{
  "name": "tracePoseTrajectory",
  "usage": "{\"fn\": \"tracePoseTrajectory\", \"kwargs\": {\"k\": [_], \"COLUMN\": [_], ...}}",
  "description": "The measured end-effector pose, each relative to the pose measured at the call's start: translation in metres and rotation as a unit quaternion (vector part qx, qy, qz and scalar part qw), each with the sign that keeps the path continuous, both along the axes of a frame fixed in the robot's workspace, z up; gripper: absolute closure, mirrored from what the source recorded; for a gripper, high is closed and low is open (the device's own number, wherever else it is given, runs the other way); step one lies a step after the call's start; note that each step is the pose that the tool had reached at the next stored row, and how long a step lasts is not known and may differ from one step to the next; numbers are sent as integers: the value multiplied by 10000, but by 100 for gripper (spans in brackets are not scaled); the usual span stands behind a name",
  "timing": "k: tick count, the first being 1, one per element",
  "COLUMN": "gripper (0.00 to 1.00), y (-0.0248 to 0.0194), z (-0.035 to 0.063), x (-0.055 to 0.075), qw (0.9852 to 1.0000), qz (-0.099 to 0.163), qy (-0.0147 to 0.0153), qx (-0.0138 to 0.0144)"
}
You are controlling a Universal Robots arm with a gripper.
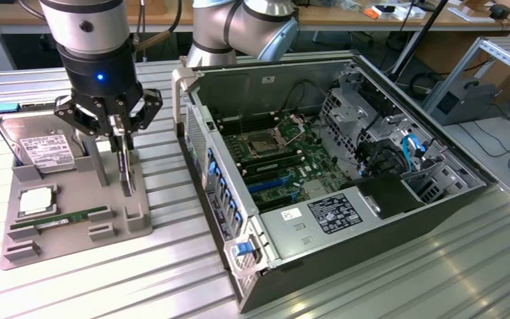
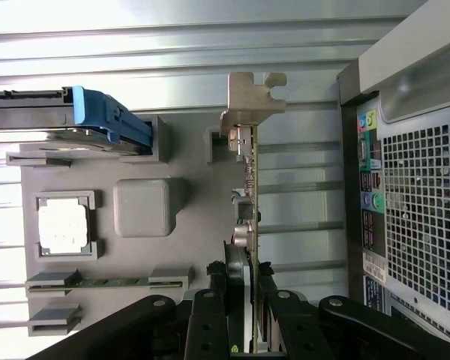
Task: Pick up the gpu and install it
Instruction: 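Pick up the gpu and move the gpu toward the slot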
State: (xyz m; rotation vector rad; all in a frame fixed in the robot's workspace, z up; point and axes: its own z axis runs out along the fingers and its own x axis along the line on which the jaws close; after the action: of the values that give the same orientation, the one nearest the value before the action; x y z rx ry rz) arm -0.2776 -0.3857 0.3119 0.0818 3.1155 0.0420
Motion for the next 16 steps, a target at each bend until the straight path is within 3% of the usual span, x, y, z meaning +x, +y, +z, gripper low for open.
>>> {"fn": "tracePoseTrajectory", "kwargs": {"k": [16], "gripper": [73], "y": [0], "z": [35], "x": [0], "qw": [10000], "qz": [0], "qy": [0], "qx": [0]}}
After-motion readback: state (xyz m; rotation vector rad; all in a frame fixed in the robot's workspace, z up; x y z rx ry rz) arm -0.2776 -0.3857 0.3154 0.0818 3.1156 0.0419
